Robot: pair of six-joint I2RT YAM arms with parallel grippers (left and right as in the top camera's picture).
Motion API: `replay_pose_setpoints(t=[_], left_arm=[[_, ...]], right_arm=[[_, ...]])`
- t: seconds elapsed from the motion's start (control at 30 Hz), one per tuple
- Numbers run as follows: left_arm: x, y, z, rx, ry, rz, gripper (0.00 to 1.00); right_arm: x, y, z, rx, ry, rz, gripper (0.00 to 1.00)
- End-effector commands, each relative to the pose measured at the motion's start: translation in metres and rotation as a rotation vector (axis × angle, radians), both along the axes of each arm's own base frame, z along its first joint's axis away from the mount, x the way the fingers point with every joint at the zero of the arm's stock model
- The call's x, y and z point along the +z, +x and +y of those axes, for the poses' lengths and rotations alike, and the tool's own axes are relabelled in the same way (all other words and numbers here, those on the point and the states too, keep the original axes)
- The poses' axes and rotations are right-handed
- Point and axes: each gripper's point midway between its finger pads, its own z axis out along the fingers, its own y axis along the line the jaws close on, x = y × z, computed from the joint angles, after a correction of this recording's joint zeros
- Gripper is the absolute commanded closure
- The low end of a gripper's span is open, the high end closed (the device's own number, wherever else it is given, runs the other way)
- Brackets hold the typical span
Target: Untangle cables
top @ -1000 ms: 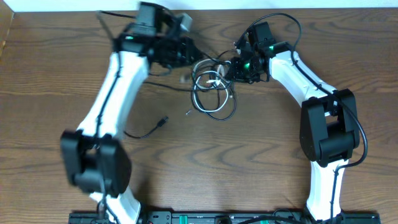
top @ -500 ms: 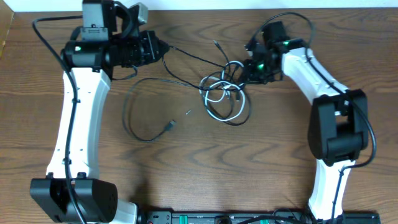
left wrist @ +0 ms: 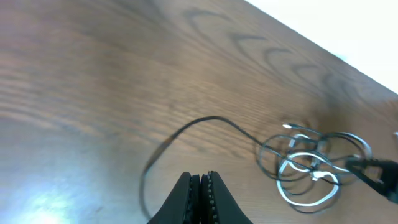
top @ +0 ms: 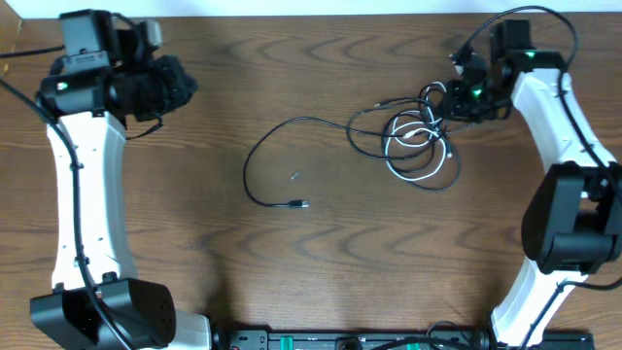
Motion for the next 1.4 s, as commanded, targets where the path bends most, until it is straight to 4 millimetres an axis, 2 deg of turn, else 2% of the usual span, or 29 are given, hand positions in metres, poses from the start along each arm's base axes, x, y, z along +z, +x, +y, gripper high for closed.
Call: replay_pose_setpoints(t=[0.0,0.27,0.37,0.57,0.7,0.77,0.9,0.97,1.03,1.2,1.23,1.33,1.37], left_arm=[[0.016,-0.003,0.006,-0.001,0.042,-0.038,0.93],[0.013,-0.006,-0.02,-0.084,0.054,-0.034,0.92],[0.011,-0.006,-0.03,-0.109,0.053,-0.031,0.92],[0.002,-0.004,-0.05,-0.158,0.049,-0.007,0.88],[-0.004,-0.001,-0.061,-0.188,0.047,0.001,0.87],[-0.006,0.001,-0.068,-0.205,0.048,-0.002,0.86],[-0.01,0.003,-0.08,-0.234,0.047,0.001,0.83],[-0.013,0.004,-0.086,-0.248,0.046,0.007,0.83],[-0.016,0.004,-0.09,-0.259,0.046,0.012,0.77],[-0.024,0.006,-0.1,-0.281,0.044,0.03,0.75],[-0.025,0.006,-0.101,-0.284,0.044,0.032,0.75],[-0.025,0.007,-0.104,-0.292,0.045,0.023,0.75],[-0.025,0.008,-0.105,-0.294,0.045,0.02,0.75]], right_arm=[[0.041,-0.007,0.029,0.147,0.152,-0.113,0.99],[0.071,-0.024,0.066,0.267,0.254,-0.165,0.99],[0.095,-0.034,0.08,0.331,0.332,-0.219,0.99],[0.155,-0.054,0.097,0.426,0.499,-0.35,0.99],[0.174,-0.064,0.102,0.452,0.553,-0.382,0.99],[0.176,-0.067,0.105,0.459,0.567,-0.377,0.99],[0.167,-0.069,0.114,0.476,0.543,-0.353,0.99],[0.159,-0.07,0.124,0.491,0.513,-0.334,0.99],[0.149,-0.071,0.131,0.49,0.464,-0.307,0.99],[0.121,-0.069,0.142,0.441,0.283,-0.242,0.99],[0.118,-0.067,0.141,0.425,0.262,-0.235,0.94],[0.11,-0.06,0.138,0.349,0.188,-0.21,0.54],[0.108,-0.058,0.136,0.328,0.176,-0.205,0.46]])
